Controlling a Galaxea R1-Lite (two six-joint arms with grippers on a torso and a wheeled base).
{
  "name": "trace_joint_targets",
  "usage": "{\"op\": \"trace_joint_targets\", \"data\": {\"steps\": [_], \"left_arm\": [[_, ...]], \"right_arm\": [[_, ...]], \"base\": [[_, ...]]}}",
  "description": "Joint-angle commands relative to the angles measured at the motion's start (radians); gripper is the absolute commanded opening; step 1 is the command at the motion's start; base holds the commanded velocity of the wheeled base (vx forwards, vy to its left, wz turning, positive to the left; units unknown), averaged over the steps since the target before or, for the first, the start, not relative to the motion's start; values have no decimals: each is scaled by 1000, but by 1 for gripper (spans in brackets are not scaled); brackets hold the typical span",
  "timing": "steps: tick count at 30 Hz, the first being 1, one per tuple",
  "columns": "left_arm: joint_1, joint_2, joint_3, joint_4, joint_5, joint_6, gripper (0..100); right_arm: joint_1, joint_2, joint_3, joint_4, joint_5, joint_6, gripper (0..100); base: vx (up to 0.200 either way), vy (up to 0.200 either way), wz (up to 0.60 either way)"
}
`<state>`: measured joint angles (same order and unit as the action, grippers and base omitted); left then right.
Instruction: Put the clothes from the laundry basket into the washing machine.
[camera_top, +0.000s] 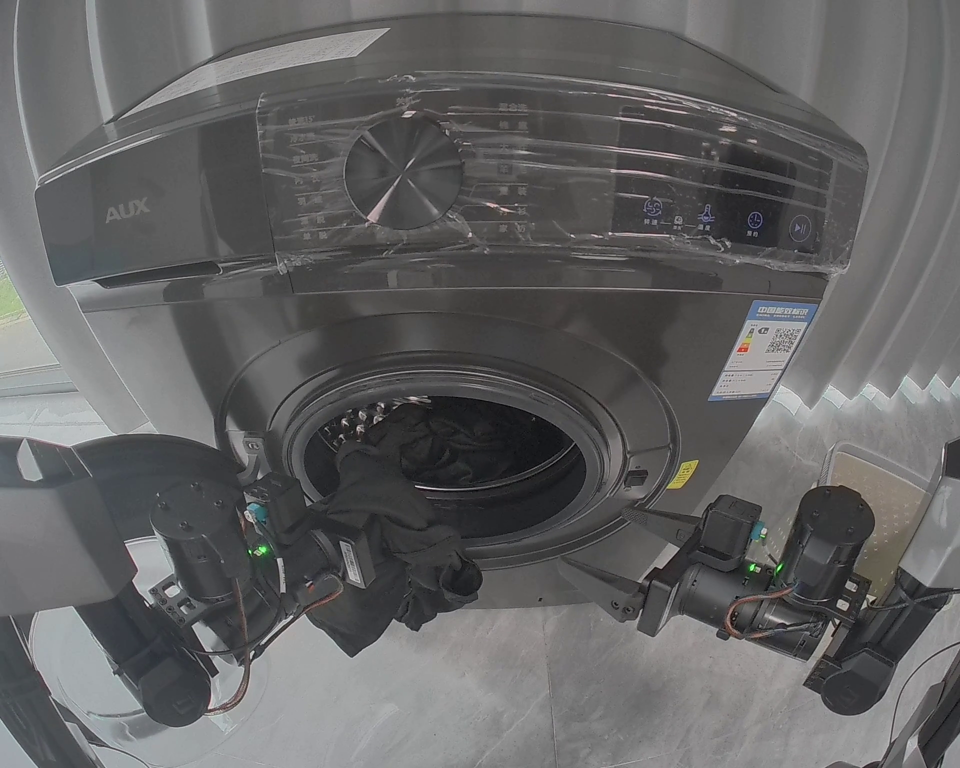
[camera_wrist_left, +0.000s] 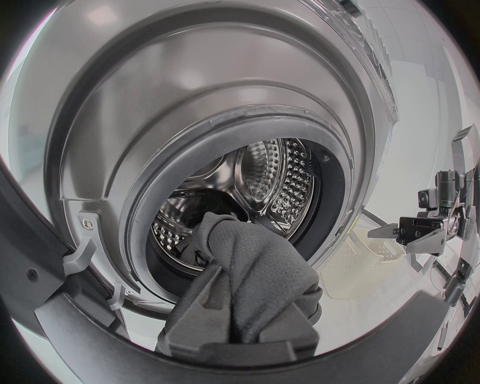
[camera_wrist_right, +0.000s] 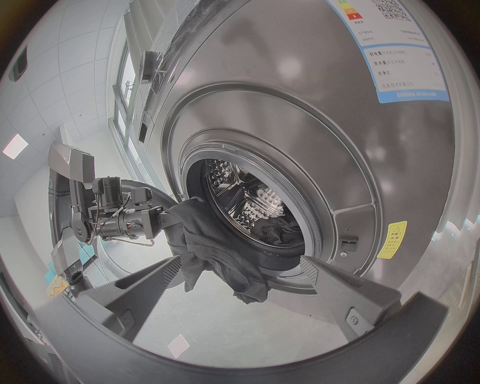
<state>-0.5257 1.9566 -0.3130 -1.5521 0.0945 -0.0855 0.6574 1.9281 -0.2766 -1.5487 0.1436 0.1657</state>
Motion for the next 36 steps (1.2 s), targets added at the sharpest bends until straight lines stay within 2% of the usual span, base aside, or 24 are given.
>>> {"op": "trace_joint_targets", "data": {"steps": [1,6,20,28,31,32,34,35,36], "left_arm": [[0,1,0,0,1,0,0],[0,1,0,-2,1,0,0],[-20,-30,14,0,7,4,0],[-99,15,26,1,-9,-7,0],[-119,48,12,3,-7,-23,0],[-129,96,-26,1,-7,-79,0],[-145,148,-77,0,5,-149,0],[-143,176,-107,0,13,-171,0],[-142,189,-132,0,21,-175,0]], "right_arm": [[1,2,-1,-1,1,0,100],[1,2,-1,-1,1,0,100],[10,2,14,-1,-1,-2,100],[7,-6,14,-1,-1,-2,100],[7,-6,14,-1,-1,-2,100],[5,-6,14,-1,-1,-2,100],[5,-6,14,-1,-1,-2,100],[5,-8,14,-1,-1,-2,100],[5,-8,14,-1,-1,-2,100]], "base": [[0,200,0],[0,200,0],[0,0,0],[0,0,0],[0,0,0],[0,0,0],[0,0,0],[0,0,0],[0,0,0]]}}
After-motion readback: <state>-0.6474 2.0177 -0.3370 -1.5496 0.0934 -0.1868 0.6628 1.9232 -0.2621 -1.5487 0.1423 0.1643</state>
